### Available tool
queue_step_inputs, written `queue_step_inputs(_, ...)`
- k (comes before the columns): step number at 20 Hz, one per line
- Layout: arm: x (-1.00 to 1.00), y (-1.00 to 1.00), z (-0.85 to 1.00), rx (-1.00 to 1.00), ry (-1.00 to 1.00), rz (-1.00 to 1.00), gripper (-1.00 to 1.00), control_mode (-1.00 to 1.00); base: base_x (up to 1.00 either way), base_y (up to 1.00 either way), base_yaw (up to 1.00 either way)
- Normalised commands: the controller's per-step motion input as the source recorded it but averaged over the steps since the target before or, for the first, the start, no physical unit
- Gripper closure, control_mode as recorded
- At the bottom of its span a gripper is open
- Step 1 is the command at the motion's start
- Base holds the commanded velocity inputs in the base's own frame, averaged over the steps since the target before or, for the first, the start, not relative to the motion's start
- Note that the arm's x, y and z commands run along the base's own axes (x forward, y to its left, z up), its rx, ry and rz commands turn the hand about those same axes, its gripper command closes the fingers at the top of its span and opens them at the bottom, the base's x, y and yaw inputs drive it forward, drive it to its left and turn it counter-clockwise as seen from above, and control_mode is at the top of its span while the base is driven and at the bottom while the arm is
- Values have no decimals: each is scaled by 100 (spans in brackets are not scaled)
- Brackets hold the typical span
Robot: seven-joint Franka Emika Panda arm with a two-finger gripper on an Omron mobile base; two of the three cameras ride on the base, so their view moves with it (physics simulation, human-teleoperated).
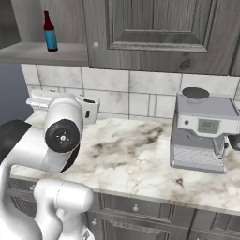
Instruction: Open the cabinet directly in front. Then move the beer and the mug to the dining counter with the candle on it.
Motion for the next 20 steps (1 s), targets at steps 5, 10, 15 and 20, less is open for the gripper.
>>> queue_step_inputs(5,0,1,25,-9,-18,-2,-100,-100,0,0,0)
queue_step_inputs(10,0,0,44,-6,-19,-9,-100,-100,0,0,0)
queue_step_inputs(15,0,-8,33,-9,-8,-29,-100,-100,0,0,0)
queue_step_inputs(20,1,-18,0,-17,4,-47,-100,-100,0,0,0)
